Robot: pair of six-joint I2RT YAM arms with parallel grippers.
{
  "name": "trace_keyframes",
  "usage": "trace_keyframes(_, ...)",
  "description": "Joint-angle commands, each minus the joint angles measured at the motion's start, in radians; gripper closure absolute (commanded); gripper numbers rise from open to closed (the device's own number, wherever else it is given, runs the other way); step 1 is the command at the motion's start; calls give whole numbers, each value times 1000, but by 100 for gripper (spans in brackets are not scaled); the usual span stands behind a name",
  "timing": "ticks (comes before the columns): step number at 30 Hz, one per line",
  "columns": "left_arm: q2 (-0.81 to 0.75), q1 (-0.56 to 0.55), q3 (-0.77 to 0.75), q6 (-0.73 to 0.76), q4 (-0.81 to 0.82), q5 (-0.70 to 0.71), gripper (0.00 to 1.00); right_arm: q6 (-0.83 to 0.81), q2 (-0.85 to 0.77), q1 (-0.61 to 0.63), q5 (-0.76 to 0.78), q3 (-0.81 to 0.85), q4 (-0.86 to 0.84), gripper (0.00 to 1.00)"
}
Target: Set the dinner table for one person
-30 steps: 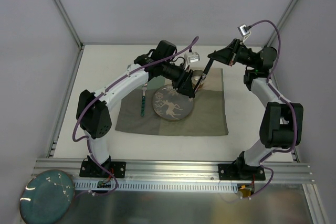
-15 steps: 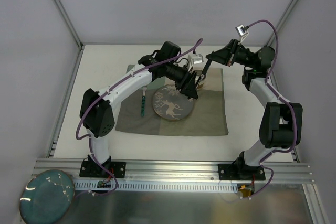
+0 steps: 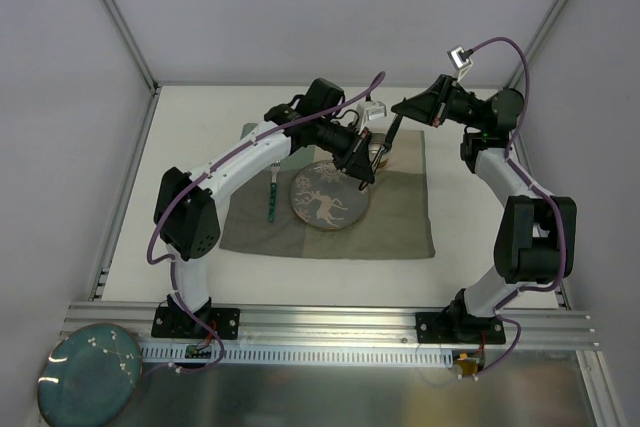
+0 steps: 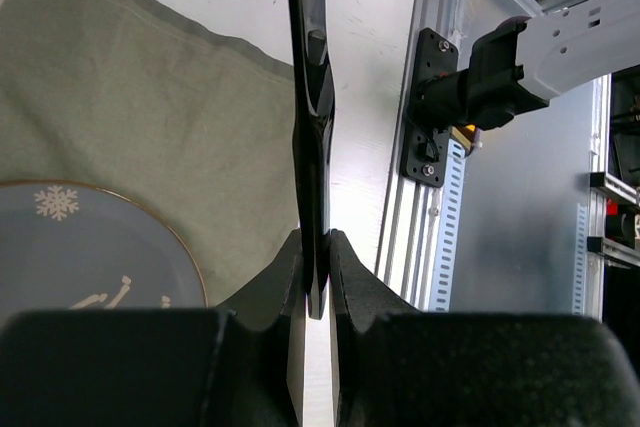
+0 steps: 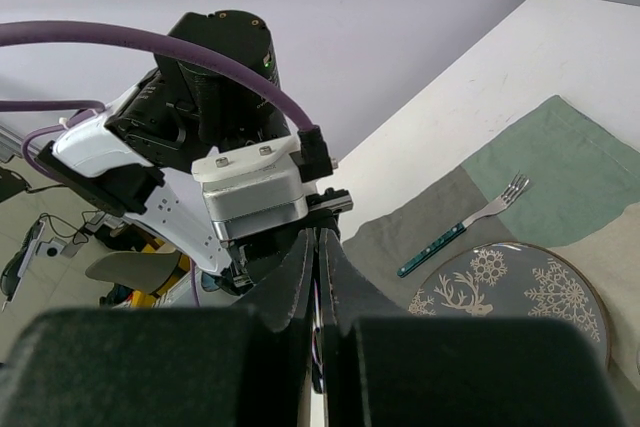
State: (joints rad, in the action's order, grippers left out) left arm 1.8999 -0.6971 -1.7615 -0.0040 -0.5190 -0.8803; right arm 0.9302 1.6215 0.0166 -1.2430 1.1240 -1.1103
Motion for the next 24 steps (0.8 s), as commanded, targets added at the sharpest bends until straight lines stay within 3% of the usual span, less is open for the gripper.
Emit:
trace_keyframes(1, -25, -15, -23, 25, 11, 30, 100, -1, -38, 2, 20, 34, -31, 100)
trace_keyframes(7, -61, -15, -16, 47, 11, 107, 100, -28, -35, -12, 22, 16, -19, 98)
trace_keyframes(8, -64, -15, -15, 52, 7, 109, 100, -31, -29, -14, 17, 16, -17, 89)
trace_keyframes(12, -81, -15, -13, 59, -13, 118, 100, -39, -25, -84, 17, 22, -17, 70)
trace_keyframes(16, -96, -15, -7, 62, -19, 126, 100, -36, -28, -144, 19, 46, -16, 66)
trace_keyframes(18, -101, -16, -4, 62, -22, 130, 100, -33, -26, -182, 16, 60, -13, 33)
trace_keyframes(20, -105, -16, -6, 64, -24, 142, 100, -28, -31, -207, 13, 74, -6, 16)
trace_keyframes(22, -104, -22, -9, 67, -30, 167, 100, -39, -52, -250, 13, 74, 10, 2)
trace_keyframes(24, -104, -33, -12, 70, -32, 184, 100, -51, -67, -295, 7, 74, 21, 1)
